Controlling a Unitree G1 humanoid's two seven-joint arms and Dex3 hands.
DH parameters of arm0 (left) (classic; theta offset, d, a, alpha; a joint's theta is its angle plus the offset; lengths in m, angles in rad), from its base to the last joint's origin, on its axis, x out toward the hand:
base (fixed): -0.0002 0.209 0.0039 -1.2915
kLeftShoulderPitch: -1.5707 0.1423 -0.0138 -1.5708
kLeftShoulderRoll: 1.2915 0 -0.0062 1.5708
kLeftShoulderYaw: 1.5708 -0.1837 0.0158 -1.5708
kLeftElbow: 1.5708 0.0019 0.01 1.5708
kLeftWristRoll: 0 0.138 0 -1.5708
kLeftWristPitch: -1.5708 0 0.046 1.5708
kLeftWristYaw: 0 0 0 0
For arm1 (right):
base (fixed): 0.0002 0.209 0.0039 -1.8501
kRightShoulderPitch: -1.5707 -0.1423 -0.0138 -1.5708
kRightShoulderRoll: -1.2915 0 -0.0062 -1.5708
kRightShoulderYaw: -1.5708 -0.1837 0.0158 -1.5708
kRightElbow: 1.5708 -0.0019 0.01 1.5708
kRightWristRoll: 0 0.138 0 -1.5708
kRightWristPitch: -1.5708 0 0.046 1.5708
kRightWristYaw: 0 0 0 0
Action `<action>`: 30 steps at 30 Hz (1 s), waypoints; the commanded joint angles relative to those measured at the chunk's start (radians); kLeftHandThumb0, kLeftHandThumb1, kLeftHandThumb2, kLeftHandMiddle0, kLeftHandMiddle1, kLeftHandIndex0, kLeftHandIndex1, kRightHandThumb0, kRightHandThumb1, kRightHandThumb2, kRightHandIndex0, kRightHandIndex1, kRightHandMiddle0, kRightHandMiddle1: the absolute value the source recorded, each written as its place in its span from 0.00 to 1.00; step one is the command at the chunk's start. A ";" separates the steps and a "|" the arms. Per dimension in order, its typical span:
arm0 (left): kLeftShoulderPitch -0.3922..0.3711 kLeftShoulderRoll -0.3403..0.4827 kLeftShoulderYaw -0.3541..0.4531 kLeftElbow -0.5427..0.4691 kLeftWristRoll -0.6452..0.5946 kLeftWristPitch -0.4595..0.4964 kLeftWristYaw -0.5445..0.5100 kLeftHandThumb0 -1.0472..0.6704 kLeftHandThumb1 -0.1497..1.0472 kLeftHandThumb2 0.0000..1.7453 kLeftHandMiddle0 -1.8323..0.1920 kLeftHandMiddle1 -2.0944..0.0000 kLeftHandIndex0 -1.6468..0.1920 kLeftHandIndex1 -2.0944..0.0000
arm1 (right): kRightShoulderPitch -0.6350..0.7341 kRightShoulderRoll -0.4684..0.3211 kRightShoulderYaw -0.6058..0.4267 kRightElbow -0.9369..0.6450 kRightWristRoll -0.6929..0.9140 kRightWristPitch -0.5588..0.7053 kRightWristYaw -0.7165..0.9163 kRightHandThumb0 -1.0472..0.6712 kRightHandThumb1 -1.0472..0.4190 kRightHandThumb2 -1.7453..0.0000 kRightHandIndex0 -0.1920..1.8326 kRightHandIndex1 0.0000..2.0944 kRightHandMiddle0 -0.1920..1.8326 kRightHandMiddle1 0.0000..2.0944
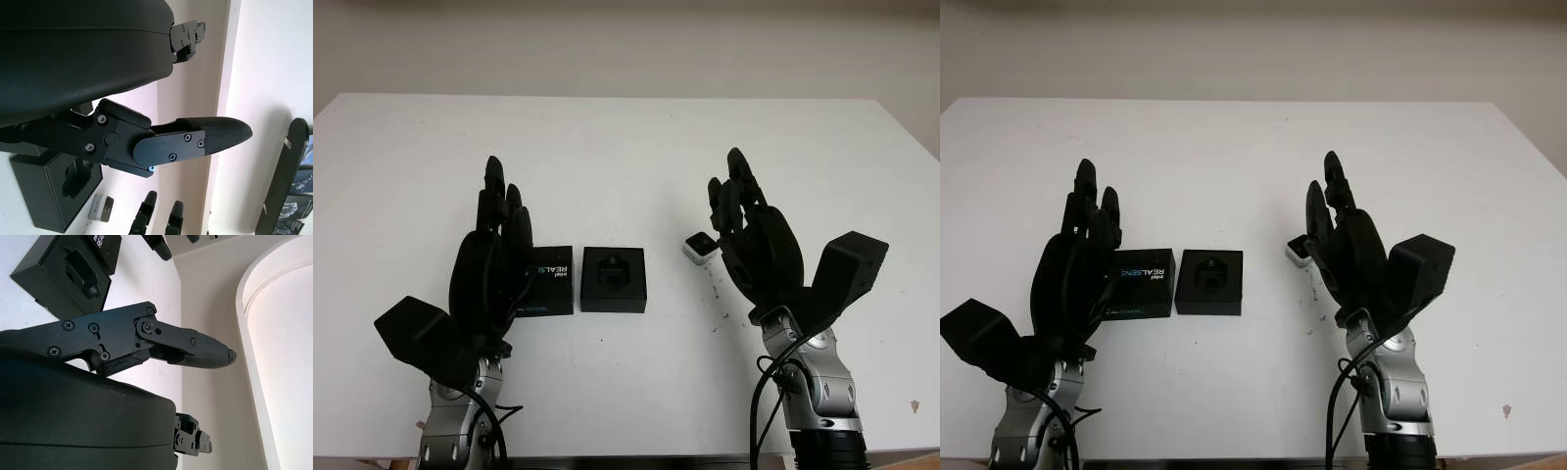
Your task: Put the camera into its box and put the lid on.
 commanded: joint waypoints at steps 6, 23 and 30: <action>-0.013 -0.009 -0.007 0.006 0.006 0.001 0.006 0.18 1.00 0.31 1.00 1.00 1.00 1.00 | -0.015 -0.009 -0.007 0.002 0.000 0.003 -0.003 0.21 0.00 0.65 0.05 0.03 0.04 0.03; -0.039 0.000 0.001 0.044 0.005 -0.036 -0.001 0.17 1.00 0.31 1.00 1.00 1.00 1.00 | -0.304 -0.320 -0.059 0.324 -0.114 -0.198 0.201 0.23 0.08 0.98 0.11 0.05 0.12 0.06; -0.046 0.003 0.007 0.045 0.003 -0.035 -0.007 0.17 1.00 0.31 1.00 1.00 1.00 1.00 | -0.471 -0.483 0.023 0.567 -0.291 -0.273 0.273 0.24 0.17 0.99 0.10 0.04 0.13 0.06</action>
